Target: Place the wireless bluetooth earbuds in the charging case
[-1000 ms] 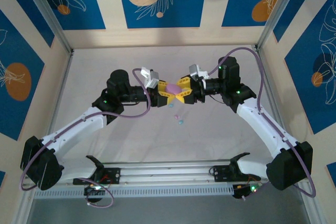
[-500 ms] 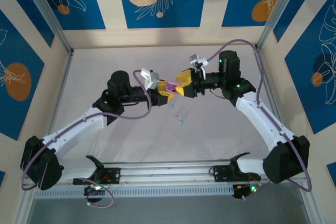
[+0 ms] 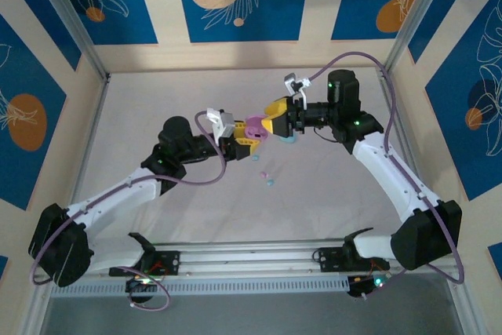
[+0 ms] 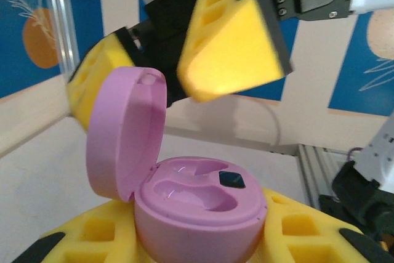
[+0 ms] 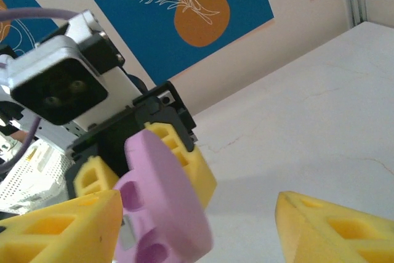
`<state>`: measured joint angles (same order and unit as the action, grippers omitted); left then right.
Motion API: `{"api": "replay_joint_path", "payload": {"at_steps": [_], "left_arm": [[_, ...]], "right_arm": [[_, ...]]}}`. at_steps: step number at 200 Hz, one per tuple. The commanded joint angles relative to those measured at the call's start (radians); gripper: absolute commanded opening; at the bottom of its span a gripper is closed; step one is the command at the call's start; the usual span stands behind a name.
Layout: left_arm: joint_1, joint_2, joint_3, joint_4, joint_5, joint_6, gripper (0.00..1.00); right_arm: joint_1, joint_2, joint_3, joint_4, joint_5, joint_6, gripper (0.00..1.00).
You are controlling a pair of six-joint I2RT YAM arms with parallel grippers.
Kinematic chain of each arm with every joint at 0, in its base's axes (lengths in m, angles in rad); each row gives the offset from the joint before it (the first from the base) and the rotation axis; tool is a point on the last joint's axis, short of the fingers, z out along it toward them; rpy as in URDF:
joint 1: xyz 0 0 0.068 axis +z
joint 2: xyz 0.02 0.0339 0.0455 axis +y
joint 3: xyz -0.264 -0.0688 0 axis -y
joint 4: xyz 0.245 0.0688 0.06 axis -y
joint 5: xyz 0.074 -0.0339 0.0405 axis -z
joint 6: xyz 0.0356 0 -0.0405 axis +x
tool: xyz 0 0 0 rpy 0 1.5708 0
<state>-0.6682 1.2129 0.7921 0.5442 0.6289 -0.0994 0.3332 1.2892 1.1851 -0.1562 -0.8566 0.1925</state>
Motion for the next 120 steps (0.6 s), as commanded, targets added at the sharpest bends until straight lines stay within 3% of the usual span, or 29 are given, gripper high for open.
{"api": "replay_joint_path", "payload": {"at_steps": [1, 45, 82, 101, 120], "left_arm": [[-0.009, -0.019, -0.042, 0.178, -0.106, -0.041, 0.24], [-0.009, -0.027, -0.088, 0.270, -0.199, -0.063, 0.24], [-0.009, -0.058, -0.107, 0.270, -0.266, -0.051, 0.24], [-0.009, -0.075, -0.114, 0.270, -0.298, -0.050, 0.25], [-0.009, -0.091, -0.117, 0.269, -0.324, -0.050, 0.25]], "right_arm": [[-0.002, -0.063, 0.039, -0.035, -0.007, 0.030, 0.68], [-0.017, -0.133, 0.030, -0.161, 0.281, 0.072, 0.69], [-0.050, -0.092, 0.024, -0.316, 0.490, 0.206, 0.52], [-0.061, -0.032, 0.011, -0.406, 0.535, 0.295, 0.45], [-0.063, 0.044, -0.020, -0.441, 0.490, 0.336, 0.43]]}}
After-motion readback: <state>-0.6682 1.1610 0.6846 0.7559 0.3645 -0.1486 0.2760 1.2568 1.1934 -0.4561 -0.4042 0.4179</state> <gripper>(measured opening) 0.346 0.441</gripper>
